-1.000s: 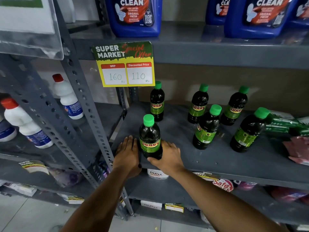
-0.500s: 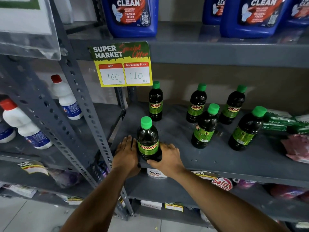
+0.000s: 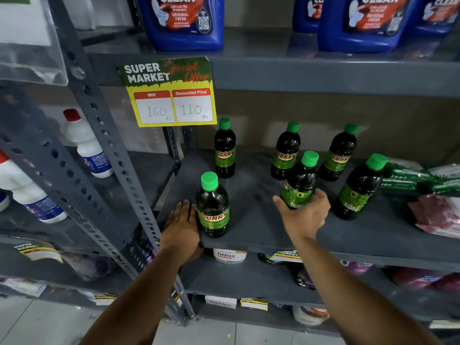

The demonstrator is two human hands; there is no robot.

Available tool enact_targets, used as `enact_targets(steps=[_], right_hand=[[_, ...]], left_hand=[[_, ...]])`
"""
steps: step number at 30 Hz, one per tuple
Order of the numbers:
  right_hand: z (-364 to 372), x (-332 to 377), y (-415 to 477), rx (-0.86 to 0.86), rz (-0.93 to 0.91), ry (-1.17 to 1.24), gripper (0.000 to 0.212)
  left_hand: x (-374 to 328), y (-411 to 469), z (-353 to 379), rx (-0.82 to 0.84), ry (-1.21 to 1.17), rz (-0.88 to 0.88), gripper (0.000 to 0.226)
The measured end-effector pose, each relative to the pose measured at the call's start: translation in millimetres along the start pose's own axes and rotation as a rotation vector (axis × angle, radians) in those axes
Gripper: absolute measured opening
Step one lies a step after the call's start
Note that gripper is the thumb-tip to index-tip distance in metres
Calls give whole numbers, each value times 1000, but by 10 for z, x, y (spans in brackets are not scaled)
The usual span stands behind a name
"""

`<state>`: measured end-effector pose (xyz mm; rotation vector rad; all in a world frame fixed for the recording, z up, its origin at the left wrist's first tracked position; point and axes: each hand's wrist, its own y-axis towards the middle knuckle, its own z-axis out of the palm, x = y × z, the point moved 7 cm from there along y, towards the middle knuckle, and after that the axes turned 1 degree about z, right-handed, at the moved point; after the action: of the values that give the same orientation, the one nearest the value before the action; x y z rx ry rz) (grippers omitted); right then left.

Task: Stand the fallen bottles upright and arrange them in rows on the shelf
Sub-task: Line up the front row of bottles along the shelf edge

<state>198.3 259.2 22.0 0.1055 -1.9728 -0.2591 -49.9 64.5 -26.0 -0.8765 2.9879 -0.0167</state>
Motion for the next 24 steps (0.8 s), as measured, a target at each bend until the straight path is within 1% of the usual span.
enact_targets(steps=[1, 4, 6, 7, 10, 12, 14, 18, 24], right_hand=[[3, -21, 96, 67, 33, 20, 95], [3, -51, 225, 208, 36, 43, 78], [50, -71, 231, 301, 40, 54, 79], [65, -63, 222, 318, 19, 45, 83], [94, -78, 195, 276, -48, -88, 89], [107, -88, 173, 294, 5, -69, 84], [131, -106, 149, 333, 39, -56, 83], [112, -137, 69, 394, 52, -55, 80], [-10, -203, -107, 467, 28, -65, 76]], left_hand=[[4, 9, 2, 0, -1, -2, 102], [10, 18, 13, 4, -14, -8, 103], [16, -2, 16, -1, -19, -9, 103], [15, -9, 11, -8, -22, -7, 103], [5, -13, -3, -13, -17, -4, 99], [3, -7, -11, -20, -27, -13, 96], [7, -3, -13, -27, -44, -18, 94], [-4, -25, -13, -38, -16, -3, 108], [0, -45, -14, -71, -27, 8, 117]])
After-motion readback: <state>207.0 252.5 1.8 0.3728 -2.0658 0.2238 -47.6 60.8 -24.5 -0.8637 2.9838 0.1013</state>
